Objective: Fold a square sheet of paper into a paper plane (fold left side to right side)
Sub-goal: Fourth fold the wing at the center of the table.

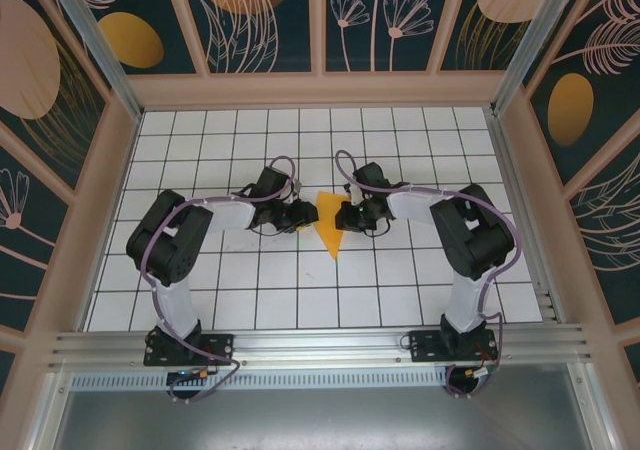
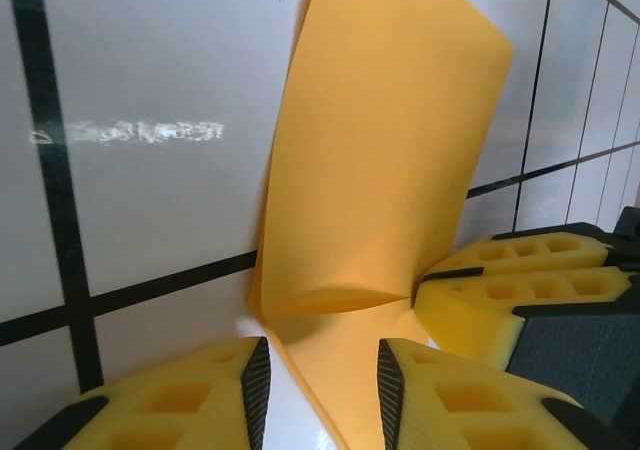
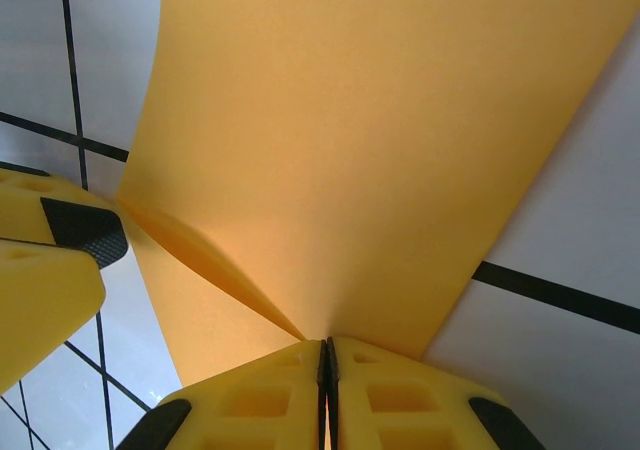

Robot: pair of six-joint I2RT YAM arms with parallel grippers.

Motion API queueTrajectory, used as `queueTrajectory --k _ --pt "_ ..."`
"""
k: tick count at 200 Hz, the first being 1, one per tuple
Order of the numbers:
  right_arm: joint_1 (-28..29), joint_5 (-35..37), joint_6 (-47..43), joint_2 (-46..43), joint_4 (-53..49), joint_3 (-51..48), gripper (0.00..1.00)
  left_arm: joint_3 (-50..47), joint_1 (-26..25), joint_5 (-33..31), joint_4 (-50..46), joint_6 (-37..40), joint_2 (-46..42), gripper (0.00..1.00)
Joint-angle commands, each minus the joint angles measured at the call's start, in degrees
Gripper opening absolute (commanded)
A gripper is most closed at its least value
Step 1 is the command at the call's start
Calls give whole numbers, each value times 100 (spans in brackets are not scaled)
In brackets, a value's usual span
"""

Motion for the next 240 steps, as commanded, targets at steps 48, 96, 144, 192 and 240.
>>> queueTrajectory --k 48,96,144,192,240 --pt "28 161 -70 76 -236 -16 13 53 -74 121 118 -64 196 34" --pt "134 166 -62 91 -209 -44 13 54 -112 147 152 -80 200 29" --pt "132 209 -70 83 -192 -62 13 229 -133 136 122 -72 138 24" --pt "134 400 -125 -234 -16 -54 15 251 -179 136 121 -88 115 15" --pt "209 1274 -283 -1100 -86 -250 28 198 -247 38 163 -256 19 12"
